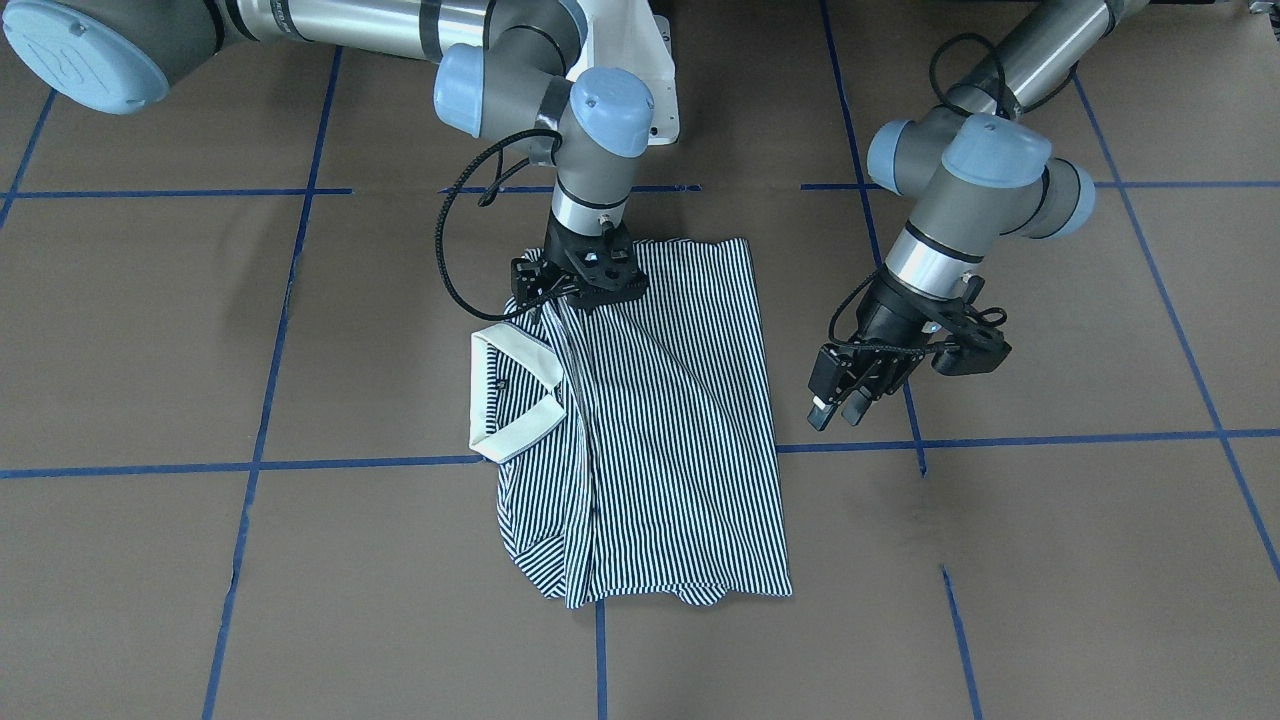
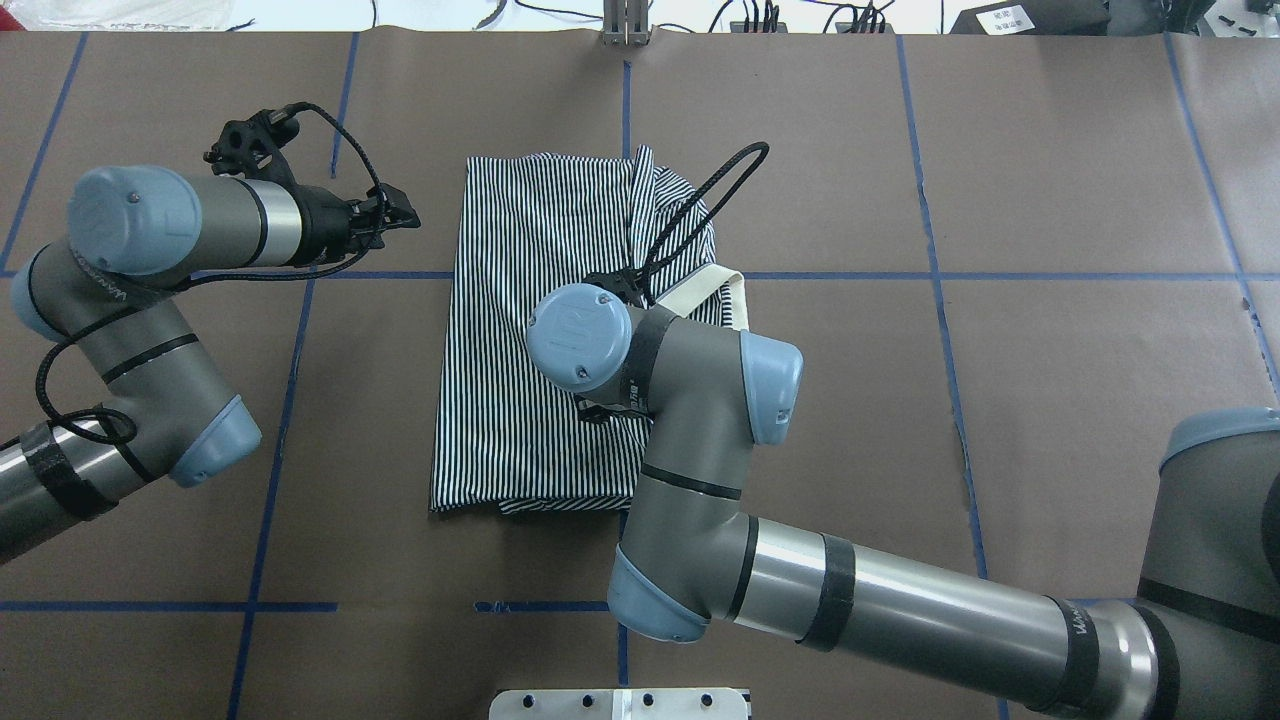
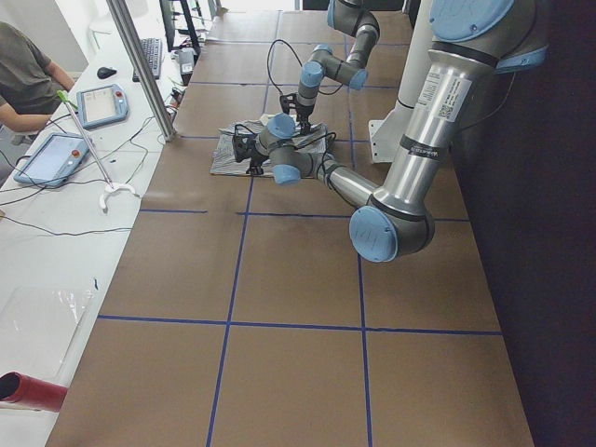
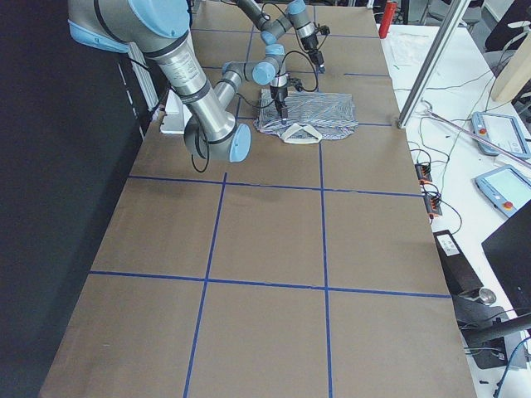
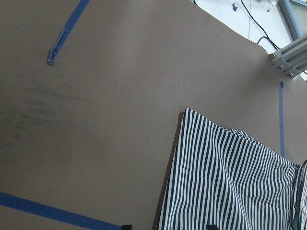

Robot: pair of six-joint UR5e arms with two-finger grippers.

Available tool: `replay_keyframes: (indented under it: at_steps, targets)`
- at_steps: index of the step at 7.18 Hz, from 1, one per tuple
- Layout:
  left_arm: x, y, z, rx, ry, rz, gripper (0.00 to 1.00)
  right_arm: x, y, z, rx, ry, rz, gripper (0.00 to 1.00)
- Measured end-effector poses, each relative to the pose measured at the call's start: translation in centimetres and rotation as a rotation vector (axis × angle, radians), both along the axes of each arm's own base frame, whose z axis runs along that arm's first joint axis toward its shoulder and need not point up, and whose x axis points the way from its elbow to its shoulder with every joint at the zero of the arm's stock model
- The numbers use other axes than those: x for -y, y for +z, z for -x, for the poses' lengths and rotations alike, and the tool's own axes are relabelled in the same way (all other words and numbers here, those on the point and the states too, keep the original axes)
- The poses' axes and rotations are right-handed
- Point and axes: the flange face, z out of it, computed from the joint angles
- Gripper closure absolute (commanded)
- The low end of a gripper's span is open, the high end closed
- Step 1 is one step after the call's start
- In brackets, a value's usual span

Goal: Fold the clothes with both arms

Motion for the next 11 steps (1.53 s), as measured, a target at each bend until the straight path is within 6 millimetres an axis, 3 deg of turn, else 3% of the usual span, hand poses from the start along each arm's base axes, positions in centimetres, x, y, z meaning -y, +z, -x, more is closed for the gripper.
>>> replay_keyframes:
  at_steps: [1, 2, 3, 7, 9, 10, 11]
  targets:
    - [0.0, 0.0, 0.0, 0.0, -0.001, 0.0, 0.4, 0.3, -0.2, 0.6, 0.003, 0.005, 0.003, 0.72]
    - [0.0, 0.0, 0.1, 0.0, -0.001, 0.0, 0.4, 0.4, -0.3, 0.8, 0.004, 0.008, 0.004, 0.94]
    - [0.0, 0.0, 0.1, -0.001, -0.001, -0.001, 0.4, 0.4, -0.2, 0.9, 0.004, 0.009, 0.004, 0.99]
    - [0.0, -0.1, 0.1, -0.001, -0.001, -0.001, 0.4, 0.7, 0.2, 1.0, -0.006, 0.004, 0.004, 1.0]
    - [0.0, -0.2, 0.1, -0.002, -0.001, -0.002, 0.4, 1.7, 0.3, -0.4, 0.004, 0.013, 0.003, 1.0]
    - [-0.1, -0.3, 0.1, -0.004, -0.001, -0.003, 0.4, 1.5, 1.4, -1.9, 0.009, 0.016, 0.002, 1.0]
    - [-0.1, -0.4, 0.2, -0.006, -0.002, -0.003, 0.4, 0.6, 2.9, -3.5, 0.014, 0.018, 0.001, 0.76]
